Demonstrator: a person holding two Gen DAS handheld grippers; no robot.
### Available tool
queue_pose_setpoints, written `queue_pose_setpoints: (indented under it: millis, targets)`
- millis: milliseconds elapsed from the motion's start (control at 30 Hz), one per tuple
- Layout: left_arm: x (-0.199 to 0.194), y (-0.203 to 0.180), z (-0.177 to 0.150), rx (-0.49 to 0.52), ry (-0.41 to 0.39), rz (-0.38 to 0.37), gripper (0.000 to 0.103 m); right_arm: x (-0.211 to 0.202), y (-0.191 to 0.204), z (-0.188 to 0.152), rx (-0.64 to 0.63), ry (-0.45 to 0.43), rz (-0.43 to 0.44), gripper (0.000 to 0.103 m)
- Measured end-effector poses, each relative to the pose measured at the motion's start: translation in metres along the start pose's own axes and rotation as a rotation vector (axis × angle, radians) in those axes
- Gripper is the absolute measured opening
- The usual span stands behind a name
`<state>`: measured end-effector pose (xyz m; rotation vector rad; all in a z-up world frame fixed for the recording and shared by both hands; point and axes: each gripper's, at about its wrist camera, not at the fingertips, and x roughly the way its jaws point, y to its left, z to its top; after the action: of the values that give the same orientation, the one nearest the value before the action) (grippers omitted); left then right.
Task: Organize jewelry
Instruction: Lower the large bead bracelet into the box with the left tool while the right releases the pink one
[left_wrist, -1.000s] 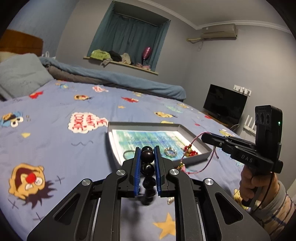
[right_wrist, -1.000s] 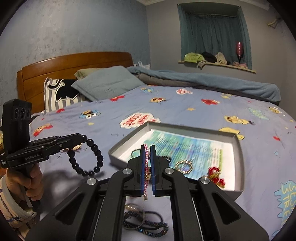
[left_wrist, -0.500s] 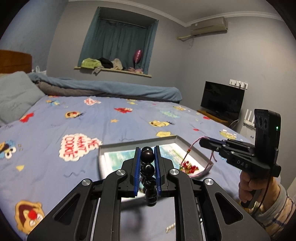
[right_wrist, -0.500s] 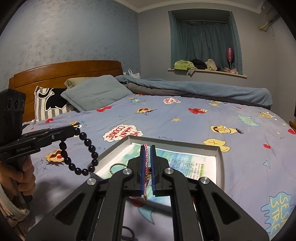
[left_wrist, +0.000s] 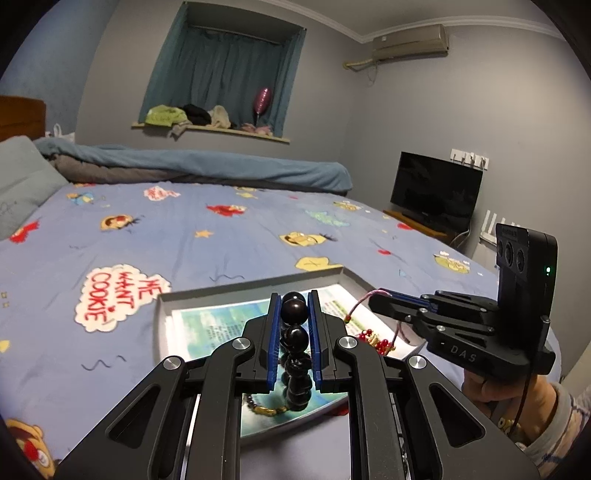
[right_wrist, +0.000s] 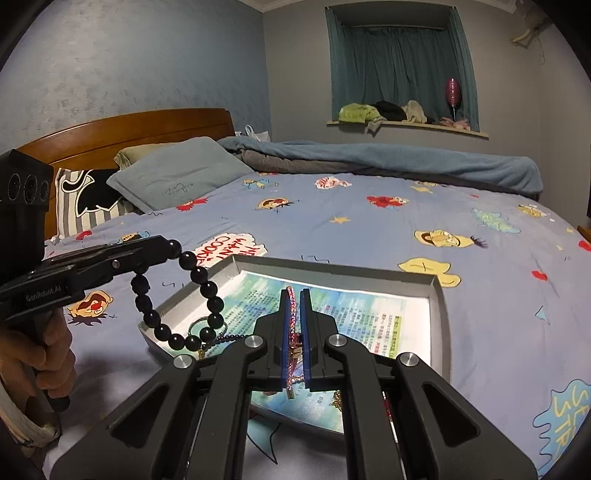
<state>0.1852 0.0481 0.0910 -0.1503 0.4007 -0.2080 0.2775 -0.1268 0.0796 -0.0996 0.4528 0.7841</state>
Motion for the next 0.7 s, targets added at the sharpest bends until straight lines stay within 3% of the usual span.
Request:
queue_pose_setpoints:
  millis: [300,700]
  targets:
    - [0.017,0.006,-0.012,-0.006,0.058,0.027,0.015,0.012,-0.002,-0.009,0.018,0.038,-0.003,0.005]
    - [0.029,0.018,-0.025,-0.007,0.135,0.123,0.015,0.028,-0.007,-0.019,0.026,0.110,-0.032,0.005]
